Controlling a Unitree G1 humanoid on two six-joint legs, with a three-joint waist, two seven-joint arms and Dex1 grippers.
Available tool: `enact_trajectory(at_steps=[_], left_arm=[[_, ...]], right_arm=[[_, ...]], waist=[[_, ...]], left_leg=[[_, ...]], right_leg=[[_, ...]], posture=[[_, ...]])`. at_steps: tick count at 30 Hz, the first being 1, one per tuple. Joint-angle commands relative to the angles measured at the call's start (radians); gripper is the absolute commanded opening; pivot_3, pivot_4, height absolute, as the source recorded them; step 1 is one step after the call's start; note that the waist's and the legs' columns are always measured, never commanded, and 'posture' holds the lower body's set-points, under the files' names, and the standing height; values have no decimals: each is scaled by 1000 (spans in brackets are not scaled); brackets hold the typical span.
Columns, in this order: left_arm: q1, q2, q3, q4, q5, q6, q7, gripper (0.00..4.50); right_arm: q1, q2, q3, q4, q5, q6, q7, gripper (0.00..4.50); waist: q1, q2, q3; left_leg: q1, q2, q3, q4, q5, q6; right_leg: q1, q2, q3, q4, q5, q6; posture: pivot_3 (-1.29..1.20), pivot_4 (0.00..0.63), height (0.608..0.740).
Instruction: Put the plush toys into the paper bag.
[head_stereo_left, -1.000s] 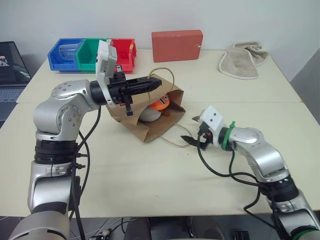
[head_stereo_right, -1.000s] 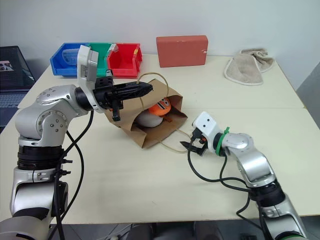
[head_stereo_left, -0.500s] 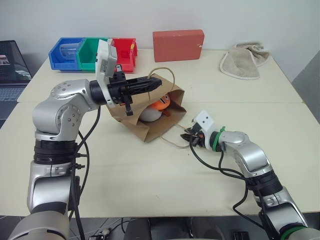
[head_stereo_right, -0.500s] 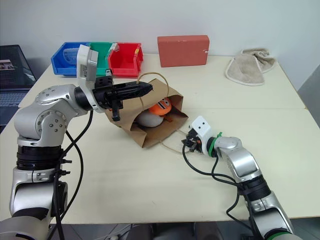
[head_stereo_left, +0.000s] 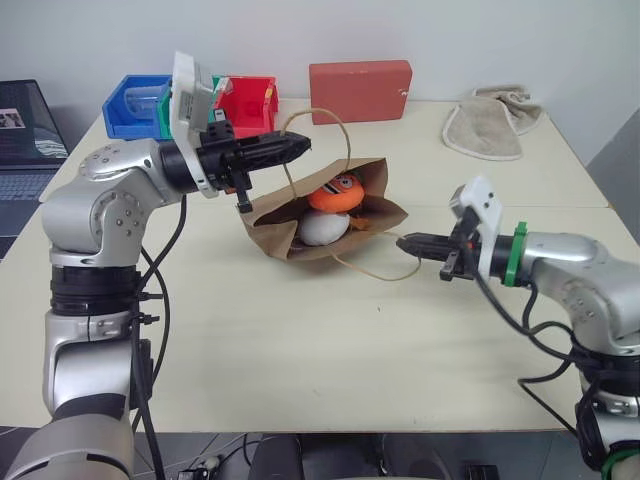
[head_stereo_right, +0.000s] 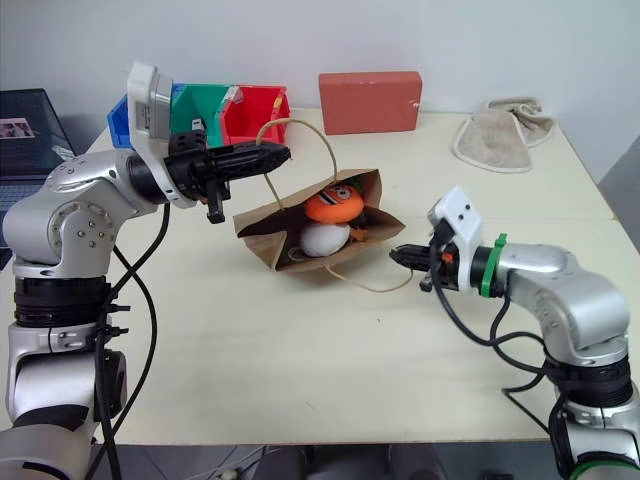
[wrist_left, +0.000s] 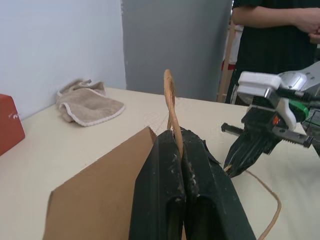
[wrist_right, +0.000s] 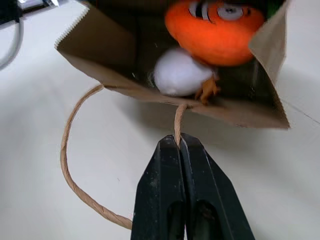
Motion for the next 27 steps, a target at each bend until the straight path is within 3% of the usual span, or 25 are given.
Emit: enact_trajectory(at_steps=[1,6,18,22,27], left_arm=[[-54,-28,-3,40,23,-49,-1,0],[-101,-102,-12,133,65,-105,39,0],[-150,-136,-39,254,134,-125,10,0],[-149,-112,-23,238,110,-87,-20,878],[-116,-59,-24,222,137,-114,-48,2469]], right_arm=[[-115,-37,-127,-4,147,155,-6,28],[-228,-28,-206,73,225,286,-67,28],[-265,44,-205,154,207,272,-248,28],[-289,32,-209,170,211,250,-259,920],[-325,-30,-207,182,227,212,-220,2789]], waist=[[1,0,0],[1,0,0],[-1,0,0],[-1,0,0],[-2,0,0]], left_leg=[[-1,0,0,0,0,0],[-1,0,-1,-1,0,0],[-8,0,0,-1,0,0],[-8,0,1,-1,0,0],[-8,0,1,-1,1,-1]], right_leg=[[0,0,0,0,0,0],[-1,0,-1,-1,0,0],[-9,0,0,1,0,0],[-9,0,0,1,0,0],[-10,0,0,1,0,0]], posture=[[0,150,740],[0,150,740],[0,150,740],[0,150,740],[0,150,740]])
